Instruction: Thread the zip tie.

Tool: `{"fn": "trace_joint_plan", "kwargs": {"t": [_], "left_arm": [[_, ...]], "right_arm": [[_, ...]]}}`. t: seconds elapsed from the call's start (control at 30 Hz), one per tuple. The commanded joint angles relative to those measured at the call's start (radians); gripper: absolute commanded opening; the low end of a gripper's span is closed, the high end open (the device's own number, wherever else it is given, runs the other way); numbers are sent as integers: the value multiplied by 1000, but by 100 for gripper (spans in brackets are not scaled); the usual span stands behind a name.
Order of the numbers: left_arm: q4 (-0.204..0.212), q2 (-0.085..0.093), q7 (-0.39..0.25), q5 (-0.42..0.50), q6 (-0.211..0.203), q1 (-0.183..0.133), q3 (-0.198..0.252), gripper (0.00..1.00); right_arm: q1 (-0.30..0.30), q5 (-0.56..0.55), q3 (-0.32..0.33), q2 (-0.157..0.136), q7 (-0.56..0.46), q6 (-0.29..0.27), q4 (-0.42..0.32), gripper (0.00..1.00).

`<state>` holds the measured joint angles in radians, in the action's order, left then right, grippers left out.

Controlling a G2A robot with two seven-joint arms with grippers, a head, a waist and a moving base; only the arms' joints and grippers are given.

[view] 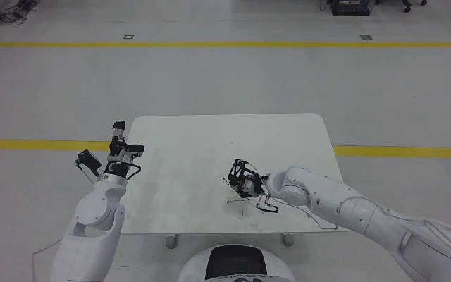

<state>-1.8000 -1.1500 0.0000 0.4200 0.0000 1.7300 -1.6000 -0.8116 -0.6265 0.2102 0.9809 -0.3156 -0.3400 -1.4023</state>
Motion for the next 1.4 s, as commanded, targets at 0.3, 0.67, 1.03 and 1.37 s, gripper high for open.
{"fn": "trace_joint_plan", "kwargs": {"t": [0.3,0.67,1.03,1.37], "left_arm": [[0,0,0,0,0,0,0,100],[0,0,0,0,0,0,0,100],[0,0,0,0,0,0,0,100],[0,0,0,0,0,0,0,100]], "right_arm": [[-29,235,-40,-96,203,0,-64,0],[-56,304,-40,-133,267,0,-103,0],[-56,304,-40,-133,267,0,-103,0],[-120,511,14,-177,262,0,-167,0]]}}
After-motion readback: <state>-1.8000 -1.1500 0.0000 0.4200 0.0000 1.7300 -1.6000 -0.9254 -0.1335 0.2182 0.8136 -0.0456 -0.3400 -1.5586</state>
